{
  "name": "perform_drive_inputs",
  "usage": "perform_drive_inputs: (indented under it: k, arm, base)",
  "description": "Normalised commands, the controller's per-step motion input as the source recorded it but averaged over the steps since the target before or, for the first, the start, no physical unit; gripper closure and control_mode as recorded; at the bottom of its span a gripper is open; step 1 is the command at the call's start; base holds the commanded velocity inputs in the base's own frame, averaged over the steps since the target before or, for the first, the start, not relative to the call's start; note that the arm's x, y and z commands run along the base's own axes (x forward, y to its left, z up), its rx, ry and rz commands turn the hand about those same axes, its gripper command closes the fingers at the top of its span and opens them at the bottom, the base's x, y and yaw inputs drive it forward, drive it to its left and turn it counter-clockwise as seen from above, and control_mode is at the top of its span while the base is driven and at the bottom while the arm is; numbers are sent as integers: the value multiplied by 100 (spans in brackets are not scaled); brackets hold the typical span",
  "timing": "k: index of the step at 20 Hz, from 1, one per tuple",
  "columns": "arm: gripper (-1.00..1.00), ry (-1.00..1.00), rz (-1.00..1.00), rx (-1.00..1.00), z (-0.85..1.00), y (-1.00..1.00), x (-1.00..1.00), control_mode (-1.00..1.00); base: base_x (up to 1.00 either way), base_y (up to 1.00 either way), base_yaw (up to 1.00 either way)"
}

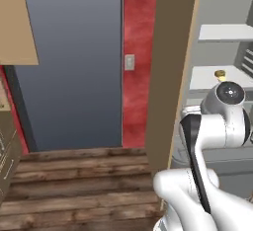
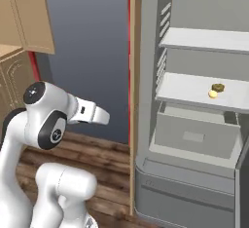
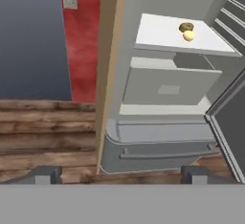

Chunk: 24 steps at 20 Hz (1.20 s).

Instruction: Pick the egg and butter from the fridge and place them by the bowl for mixing.

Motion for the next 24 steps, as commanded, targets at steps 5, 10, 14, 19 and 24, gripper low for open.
perform_drive_inputs:
  k: [5, 10, 14, 19, 24]
  arm:
    - [-100, 0, 0, 0, 0, 0, 0, 100]
    - [-100, 0, 0, 0, 0, 0, 0, 100]
    - [-100, 0, 0, 0, 0, 0, 0, 100]
    - [-100, 0, 0, 0, 0, 0, 0, 100]
    - [-100, 0, 0, 0, 0, 0, 0, 100]
  base:
    - [25, -71, -5]
    - [66, -49, -3]
    - [98, -33, -1]
    - [45, -65, -7]
    - [23, -66, -5]
